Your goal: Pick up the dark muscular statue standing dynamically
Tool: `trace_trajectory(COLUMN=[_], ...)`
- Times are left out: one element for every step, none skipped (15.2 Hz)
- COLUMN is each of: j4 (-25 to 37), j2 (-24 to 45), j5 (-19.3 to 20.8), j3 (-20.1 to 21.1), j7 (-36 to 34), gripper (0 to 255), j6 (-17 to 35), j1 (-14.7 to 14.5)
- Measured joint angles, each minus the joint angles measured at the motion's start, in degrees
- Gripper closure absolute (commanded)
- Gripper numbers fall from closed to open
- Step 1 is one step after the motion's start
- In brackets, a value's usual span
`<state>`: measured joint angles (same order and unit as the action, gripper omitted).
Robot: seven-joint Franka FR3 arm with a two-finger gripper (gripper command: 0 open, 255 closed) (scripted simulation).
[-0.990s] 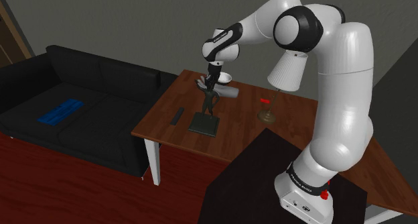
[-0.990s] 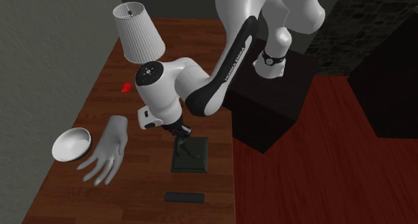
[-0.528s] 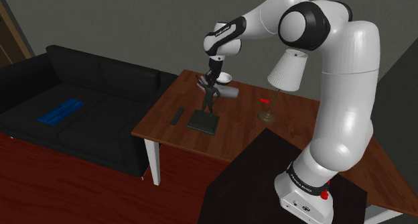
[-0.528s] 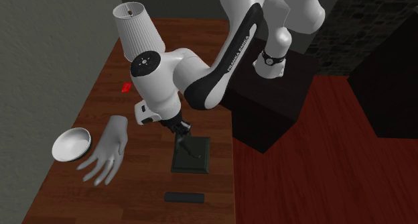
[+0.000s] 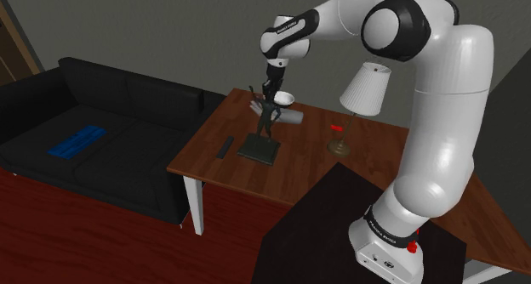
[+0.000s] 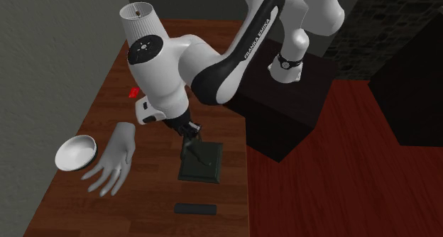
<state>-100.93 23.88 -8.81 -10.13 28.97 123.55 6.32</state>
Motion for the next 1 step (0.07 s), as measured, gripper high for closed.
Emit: trace_trajectory(j4=[0.2], j2=[-0.2], j5=[0.1], j3=[0.0], j7=[-0.1], gripper=[255], j6=[-0.3], j1=[0.0])
